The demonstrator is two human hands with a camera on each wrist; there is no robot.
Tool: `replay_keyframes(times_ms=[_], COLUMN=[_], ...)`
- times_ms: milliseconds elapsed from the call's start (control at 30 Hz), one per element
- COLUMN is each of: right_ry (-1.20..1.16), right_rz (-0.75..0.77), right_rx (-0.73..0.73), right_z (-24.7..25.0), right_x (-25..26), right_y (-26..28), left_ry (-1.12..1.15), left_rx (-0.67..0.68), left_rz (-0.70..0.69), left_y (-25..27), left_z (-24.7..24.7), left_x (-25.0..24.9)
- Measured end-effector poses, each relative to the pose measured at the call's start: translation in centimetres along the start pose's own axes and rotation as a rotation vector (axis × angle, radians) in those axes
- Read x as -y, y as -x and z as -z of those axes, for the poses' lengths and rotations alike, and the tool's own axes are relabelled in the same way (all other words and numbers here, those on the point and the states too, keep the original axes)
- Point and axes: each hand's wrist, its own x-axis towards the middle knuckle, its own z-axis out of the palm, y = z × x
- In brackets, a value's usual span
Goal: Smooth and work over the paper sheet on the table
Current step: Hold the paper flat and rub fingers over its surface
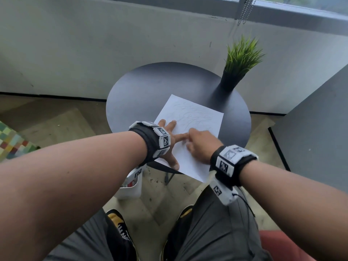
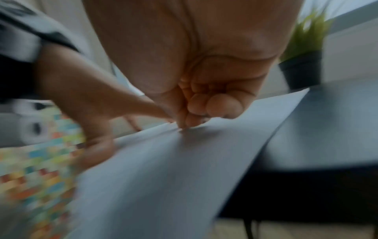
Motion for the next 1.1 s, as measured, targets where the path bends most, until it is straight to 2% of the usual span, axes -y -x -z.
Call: replay_keyframes(times_ms=[67,100,167,233,267,333,400,467,500,600,633,700,767,833,867,900,1000,1033,1100], right_ry=[-0.005,0.005,0.005,0.044,0.084,0.120,0.099,0.099,0.095,0.088,0.102,0.115,0.099,0.102,0.103,0.091,0.040,0.064,0.104], right_rz=[0.165,0.183,0.061,-0.104,-0.114,0.015,0.255,0.363,0.326,-0.003,-0.038,0.050,0.243,0.357,0.346,0.274,-0.002,-0.007,0.093], right_rx=[0.094,0.113,0.073,-0.032,-0.065,-0.033,0.116,0.227,0.214,0.017,-0.037,-0.028,0.088,0.206,0.212,0.184,-0.011,-0.039,-0.002], right_z=[-0.7,-0.4,0.9,1.6,1.4,0.4,-0.6,-0.2,0.3,1.3,1.2,0.5,-0.5,-0.5,-0.2,0.3,1.1,0.8,-0.2], right_x=[0.8,0.4,-1.6,-3.4,-3.6,-2.3,-0.5,-0.4,-1.2,-3.7,-3.8,-2.6,-0.8,-0.6,-1.2,-2.0,-3.8,-3.5,-1.8], right_y=[1.2,1.1,-0.4,-1.3,-1.1,0.2,2.3,3.1,2.6,0.5,0.5,1.4,3.0,3.7,3.2,2.4,0.7,0.8,1.6], left_ry=[0.004,0.003,-0.007,-0.016,-0.016,-0.009,-0.014,-0.028,-0.027,-0.010,-0.010,-0.019,-0.038,-0.054,-0.049,-0.042,-0.045,-0.045,-0.043], left_rx=[-0.009,-0.010,-0.009,0.003,0.008,0.018,0.030,0.036,0.033,0.040,0.045,0.040,0.032,0.036,0.036,0.037,0.054,0.055,0.043], left_rz=[-0.011,-0.014,-0.003,0.011,0.015,0.015,0.019,0.029,0.031,0.036,0.037,0.034,0.031,0.039,0.043,0.052,0.081,0.079,0.072], left_y=[0.0,0.0,0.0,-0.1,-0.2,-0.2,-0.3,-0.3,-0.3,-0.3,-0.2,-0.3,-0.4,-0.5,-0.5,-0.5,-0.5,-0.6,-0.6], left_z=[-0.1,-0.1,-0.1,0.0,0.1,0.2,0.2,0.3,0.3,0.3,0.4,0.5,0.5,0.4,0.4,0.5,0.9,0.9,0.9], left_x=[0.1,0.1,0.0,-0.2,-0.3,-0.4,-0.5,-0.6,-0.7,-0.7,-0.8,-0.8,-0.7,-0.8,-0.8,-0.8,-0.8,-0.8,-0.7])
